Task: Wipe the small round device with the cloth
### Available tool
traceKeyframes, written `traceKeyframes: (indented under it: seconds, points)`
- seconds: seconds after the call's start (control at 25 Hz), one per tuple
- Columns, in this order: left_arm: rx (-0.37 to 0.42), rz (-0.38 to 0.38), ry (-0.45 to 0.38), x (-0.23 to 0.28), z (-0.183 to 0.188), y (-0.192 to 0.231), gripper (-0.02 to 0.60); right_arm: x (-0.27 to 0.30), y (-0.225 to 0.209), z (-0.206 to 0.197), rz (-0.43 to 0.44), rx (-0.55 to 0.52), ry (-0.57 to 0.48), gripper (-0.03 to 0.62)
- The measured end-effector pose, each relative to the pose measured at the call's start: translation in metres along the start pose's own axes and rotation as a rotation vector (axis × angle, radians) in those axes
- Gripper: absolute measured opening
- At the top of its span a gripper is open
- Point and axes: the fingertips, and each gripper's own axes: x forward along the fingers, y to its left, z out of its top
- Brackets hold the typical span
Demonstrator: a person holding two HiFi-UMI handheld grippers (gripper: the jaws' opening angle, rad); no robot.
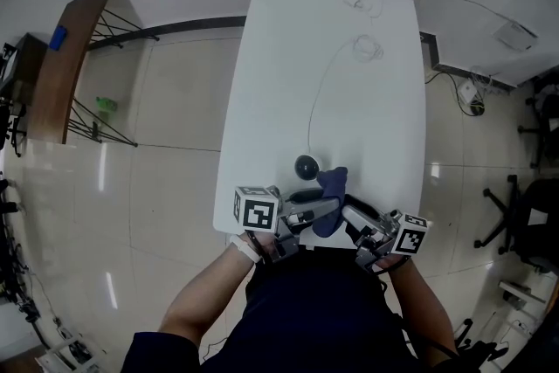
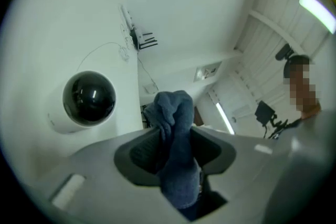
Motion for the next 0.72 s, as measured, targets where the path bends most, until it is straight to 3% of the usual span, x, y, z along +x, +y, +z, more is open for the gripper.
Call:
traceKeyframes:
  seconds: [0.12,0.24,0.4,0.44,0.56,0.72]
  points:
    - [-0.01,0.026,-0.052,-0.005,0.005,0.004,0.169,0.012,0.013,-0.007,0.03,-0.047,0.051,0.234]
    - [-0.04,0.063,-0.076,-0.007,0.002,0.011,0.164,0.022,0.013,-0.008,-0.042,-0.172,0.079,0.255]
    - [-0.226,0.024,-0.149,-0.01,-0.005,0.012,0.183,0.028,0.013,-0.02,-0.085,-0.319,0.188,0.253]
    - [-0.271,0.018,-0.165,-0.011,-0.007,0.012,0.209,0.028,0.012,-0.024,-0.087,-0.334,0.218,0.224]
    - [-0.332,0.027,-0.172,-0.013,-0.014,0.016,0.208,0.027,0.011,-0.032,-0.072,-0.288,0.237,0.186]
    - [-0.285,-0.021,-0.136,-0.013,-0.018,0.015,0.233,0.027,0.011,-0.043,-0.022,-0.147,0.202,0.18]
